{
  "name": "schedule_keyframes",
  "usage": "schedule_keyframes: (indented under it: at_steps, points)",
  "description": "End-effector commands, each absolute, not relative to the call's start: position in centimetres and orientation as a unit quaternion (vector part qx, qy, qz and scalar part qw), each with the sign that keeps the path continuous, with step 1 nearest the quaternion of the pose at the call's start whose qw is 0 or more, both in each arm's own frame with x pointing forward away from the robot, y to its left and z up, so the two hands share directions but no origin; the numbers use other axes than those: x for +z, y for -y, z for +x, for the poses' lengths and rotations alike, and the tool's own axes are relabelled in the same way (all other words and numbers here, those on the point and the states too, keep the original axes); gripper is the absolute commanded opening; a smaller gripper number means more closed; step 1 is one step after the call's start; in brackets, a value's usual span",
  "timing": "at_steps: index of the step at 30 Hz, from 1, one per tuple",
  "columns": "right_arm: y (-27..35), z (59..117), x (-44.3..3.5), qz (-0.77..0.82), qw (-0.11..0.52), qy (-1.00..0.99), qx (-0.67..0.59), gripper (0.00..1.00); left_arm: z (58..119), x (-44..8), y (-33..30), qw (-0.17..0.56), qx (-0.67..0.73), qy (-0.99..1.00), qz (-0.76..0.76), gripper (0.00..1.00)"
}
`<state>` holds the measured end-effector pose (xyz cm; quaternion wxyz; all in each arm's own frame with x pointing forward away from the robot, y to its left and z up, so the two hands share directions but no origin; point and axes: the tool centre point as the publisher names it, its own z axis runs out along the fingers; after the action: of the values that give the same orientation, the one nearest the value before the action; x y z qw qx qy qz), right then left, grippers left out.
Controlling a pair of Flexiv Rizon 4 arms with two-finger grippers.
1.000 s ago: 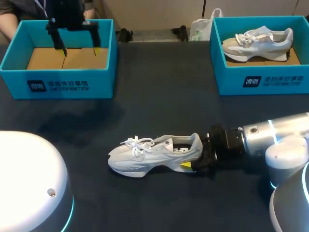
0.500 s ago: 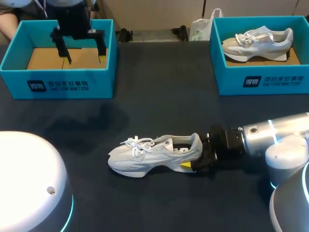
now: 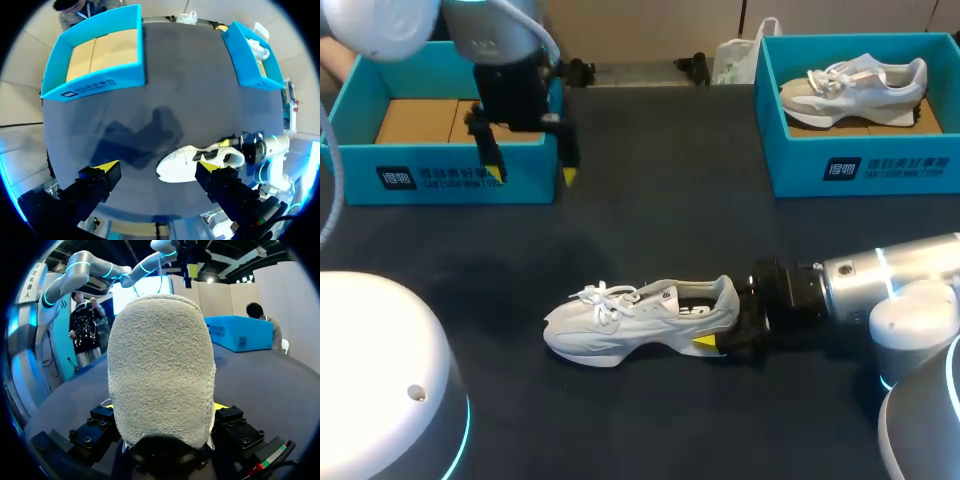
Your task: Take the shoe out of the shoebox, open the shoe tongue, remove and reinsert the insole, then place the shoe into the shoebox
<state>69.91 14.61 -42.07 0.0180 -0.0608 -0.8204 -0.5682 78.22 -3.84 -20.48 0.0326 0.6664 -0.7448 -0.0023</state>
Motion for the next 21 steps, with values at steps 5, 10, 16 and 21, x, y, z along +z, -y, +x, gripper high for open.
schedule_keyframes:
  at_steps: [5, 10, 16, 21]
  points:
    - [-14.8, 69.8, -42.0, -0.061, 0.019, 0.822, -0.566, 0.00, 74.7, -22.9, 8.7, 0.032, 0.003, 0.772, 0.635, 1.00]
    - [-14.8, 69.8, -42.0, -0.061, 0.019, 0.822, -0.566, 0.00, 73.1, -23.0, 12.0, 0.037, 0.006, 0.764, 0.644, 1.00]
    - [-14.8, 69.8, -42.0, -0.061, 0.019, 0.822, -0.566, 0.00, 72.1, -22.7, 13.8, 0.030, -0.002, 0.752, 0.658, 1.00]
    - [-14.8, 69.8, -42.0, -0.061, 0.019, 0.822, -0.566, 0.00, 72.1, -22.7, 13.8, 0.030, -0.002, 0.752, 0.658, 1.00]
